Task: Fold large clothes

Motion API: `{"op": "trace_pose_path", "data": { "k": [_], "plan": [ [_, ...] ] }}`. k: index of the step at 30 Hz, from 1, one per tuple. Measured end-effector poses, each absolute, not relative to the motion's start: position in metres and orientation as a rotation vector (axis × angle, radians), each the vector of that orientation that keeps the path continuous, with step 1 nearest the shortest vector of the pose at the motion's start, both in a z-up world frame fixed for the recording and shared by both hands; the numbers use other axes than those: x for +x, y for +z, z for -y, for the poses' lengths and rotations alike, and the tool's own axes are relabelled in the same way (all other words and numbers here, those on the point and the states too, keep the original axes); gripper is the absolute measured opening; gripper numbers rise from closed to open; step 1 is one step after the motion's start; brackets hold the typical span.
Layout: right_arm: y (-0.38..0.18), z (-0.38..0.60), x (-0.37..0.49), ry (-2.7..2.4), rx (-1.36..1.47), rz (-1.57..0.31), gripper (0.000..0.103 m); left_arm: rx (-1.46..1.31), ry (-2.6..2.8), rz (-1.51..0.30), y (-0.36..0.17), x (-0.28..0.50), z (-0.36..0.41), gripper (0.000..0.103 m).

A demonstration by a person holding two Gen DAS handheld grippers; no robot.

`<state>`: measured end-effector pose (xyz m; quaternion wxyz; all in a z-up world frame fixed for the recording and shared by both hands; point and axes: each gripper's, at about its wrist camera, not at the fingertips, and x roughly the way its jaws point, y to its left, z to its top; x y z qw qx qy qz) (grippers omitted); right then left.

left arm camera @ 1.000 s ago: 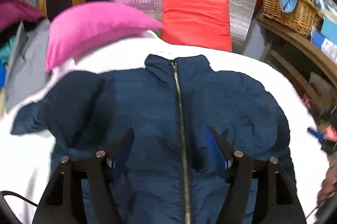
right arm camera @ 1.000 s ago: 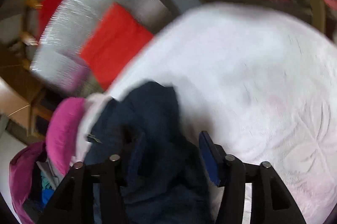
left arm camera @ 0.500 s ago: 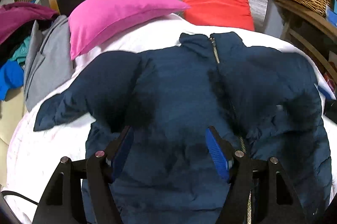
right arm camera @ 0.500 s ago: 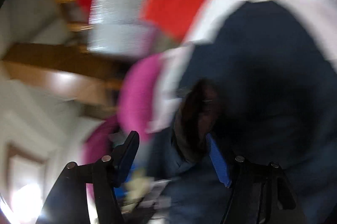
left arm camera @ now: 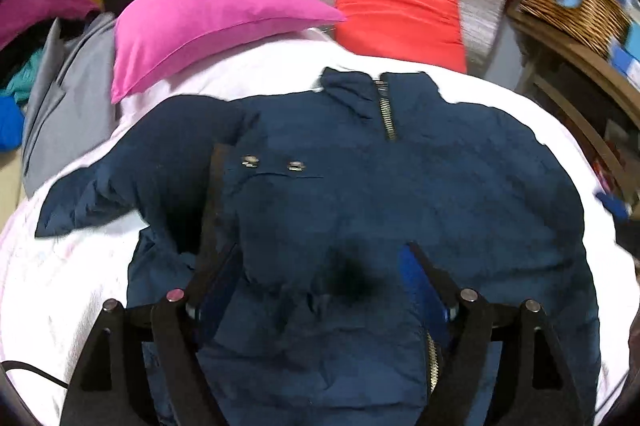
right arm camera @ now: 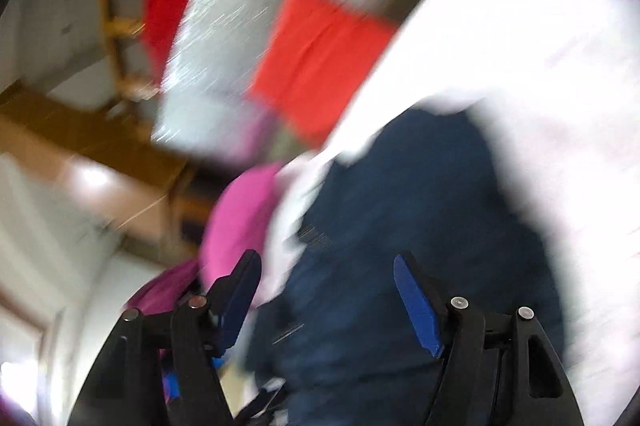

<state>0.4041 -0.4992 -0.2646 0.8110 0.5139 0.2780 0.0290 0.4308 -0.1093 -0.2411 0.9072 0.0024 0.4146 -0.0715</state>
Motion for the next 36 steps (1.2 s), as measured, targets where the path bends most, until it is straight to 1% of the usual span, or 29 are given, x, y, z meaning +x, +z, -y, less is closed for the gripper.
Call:
{"op": "trace_pose_path", "data": {
  "k": [3, 5, 10, 11, 12, 14, 15, 16, 17, 20, 23, 26, 28, 30, 31, 32, 33, 34, 36],
  "plan": [
    [-0.281, 0.533, 0.396, -0.132, 1.063, -0.635, 0.072, -0.055, -0.087, -0.896, -0.248, 0.443, 0.093, 0.081],
    [-0.296, 0.545, 0.396, -0.155, 1.105, -0.681, 0.072, -0.110, -0.053, -0.925, -0.254, 0.451, 0.079, 0.081],
    [-0.316, 0.534, 0.416, -0.115, 1.061, -0.768, 0.072, -0.213, -0.011, -0.956, -0.266, 0.459, 0.053, 0.081],
    [-0.325, 0.532, 0.417, -0.090, 1.061, -0.785, 0.072, -0.244, -0.015, -0.965, -0.269, 0.461, 0.048, 0.080],
    [-0.330, 0.530, 0.420, -0.071, 1.068, -0.798, 0.072, -0.269, -0.021, -0.971, -0.271, 0.463, 0.045, 0.077],
    [-0.339, 0.524, 0.424, -0.048, 1.064, -0.816, 0.072, -0.294, -0.013, -0.986, -0.276, 0.466, 0.041, 0.056],
    [-0.337, 0.519, 0.426, -0.055, 1.020, -0.818, 0.071, -0.298, -0.011, -0.988, -0.278, 0.468, 0.040, 0.053],
    [-0.333, 0.518, 0.425, -0.059, 0.978, -0.822, 0.058, -0.302, -0.013, -0.985, -0.279, 0.468, 0.040, 0.044],
    [-0.330, 0.516, 0.423, -0.069, 0.943, -0.830, 0.038, -0.301, -0.013, -0.984, -0.279, 0.470, 0.040, 0.037],
    [-0.319, 0.503, 0.429, -0.086, 0.864, -0.828, 0.026, -0.297, 0.001, -0.981, -0.280, 0.469, 0.040, 0.028],
    [-0.295, 0.497, 0.418, -0.087, 0.804, -0.757, 0.023, -0.324, -0.001, -0.979, -0.277, 0.467, 0.035, 0.025],
    [-0.269, 0.484, 0.414, -0.089, 0.720, -0.684, 0.022, -0.315, 0.004, -0.982, -0.277, 0.467, 0.036, 0.025],
    [-0.270, 0.479, 0.421, -0.102, 0.694, -0.696, 0.022, -0.311, 0.008, -1.005, -0.282, 0.469, 0.037, 0.025],
    [-0.287, 0.483, 0.428, -0.145, 0.695, -0.771, 0.022, -0.307, 0.004, -1.029, -0.286, 0.471, 0.039, 0.032],
    [-0.297, 0.487, 0.431, -0.155, 0.713, -0.816, 0.022, -0.300, -0.004, -1.039, -0.288, 0.471, 0.039, 0.040],
    [-0.302, 0.491, 0.433, -0.152, 0.736, -0.842, 0.025, -0.292, -0.010, -1.040, -0.288, 0.471, 0.041, 0.041],
    [-0.306, 0.496, 0.432, -0.149, 0.782, -0.857, 0.026, -0.286, -0.008, -1.037, -0.287, 0.470, 0.041, 0.041],
    [-0.307, 0.500, 0.431, -0.141, 0.811, -0.855, 0.028, -0.284, -0.008, -1.033, -0.286, 0.470, 0.041, 0.041],
    [-0.302, 0.501, 0.431, -0.121, 0.845, -0.850, 0.045, -0.291, -0.009, -1.027, -0.286, 0.469, 0.040, 0.041]
  ]
}}
